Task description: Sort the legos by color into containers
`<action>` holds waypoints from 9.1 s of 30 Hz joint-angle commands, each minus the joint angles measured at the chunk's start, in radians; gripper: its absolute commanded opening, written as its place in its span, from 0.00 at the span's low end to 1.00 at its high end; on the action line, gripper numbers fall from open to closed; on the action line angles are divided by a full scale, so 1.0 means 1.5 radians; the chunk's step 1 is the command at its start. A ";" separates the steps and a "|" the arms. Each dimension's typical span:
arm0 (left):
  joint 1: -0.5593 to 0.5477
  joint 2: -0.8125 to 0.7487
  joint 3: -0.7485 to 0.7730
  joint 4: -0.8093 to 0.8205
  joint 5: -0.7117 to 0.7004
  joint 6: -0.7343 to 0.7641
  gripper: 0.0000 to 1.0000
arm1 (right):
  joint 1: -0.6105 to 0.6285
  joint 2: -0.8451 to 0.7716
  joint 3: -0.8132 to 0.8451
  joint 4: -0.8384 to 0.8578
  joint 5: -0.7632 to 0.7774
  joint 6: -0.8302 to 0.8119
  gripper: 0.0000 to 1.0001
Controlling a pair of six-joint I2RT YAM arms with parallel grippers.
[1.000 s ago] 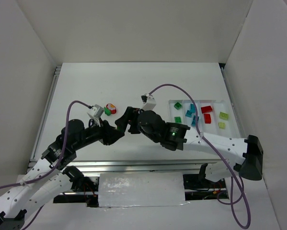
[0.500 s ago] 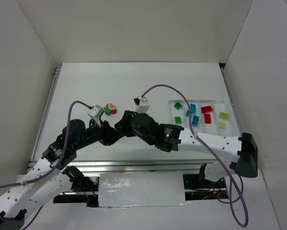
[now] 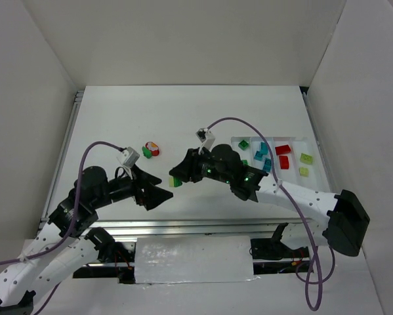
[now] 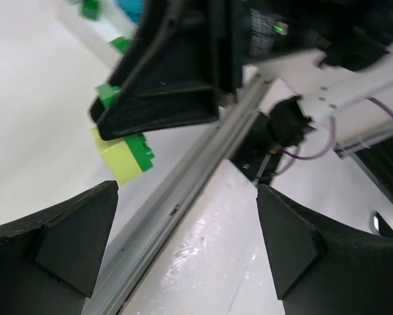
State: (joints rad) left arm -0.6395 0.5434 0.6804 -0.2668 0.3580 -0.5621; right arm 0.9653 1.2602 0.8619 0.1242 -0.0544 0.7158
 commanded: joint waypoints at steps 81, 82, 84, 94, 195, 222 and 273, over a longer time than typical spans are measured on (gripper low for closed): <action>-0.004 0.025 0.083 -0.094 -0.051 0.044 0.00 | -0.478 0.219 0.136 -0.334 0.134 -0.158 0.49; -0.003 0.025 0.083 -0.092 -0.049 0.044 0.00 | -0.477 0.219 0.137 -0.332 0.129 -0.157 0.54; -0.003 0.025 0.082 -0.091 -0.048 0.045 0.00 | -0.477 0.220 0.138 -0.331 0.128 -0.155 0.61; -0.003 0.020 0.071 -0.043 -0.034 -0.001 0.00 | -0.411 0.043 0.082 -0.284 -0.003 -0.175 0.75; -0.043 0.122 0.087 -0.169 -0.345 -0.006 1.00 | -0.865 0.283 0.314 -0.470 0.301 0.056 0.00; -0.043 0.088 0.079 -0.188 -0.365 -0.032 0.99 | -0.859 0.429 0.391 -0.453 0.281 0.070 0.66; 0.204 0.975 0.509 -0.203 -0.535 -0.415 0.99 | -0.239 -0.393 -0.066 -0.410 0.079 -0.043 1.00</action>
State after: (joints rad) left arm -0.3351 1.9881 1.4410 -0.6216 -0.4644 -1.2121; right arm 0.5980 0.6781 0.7761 -0.5034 0.0734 0.6640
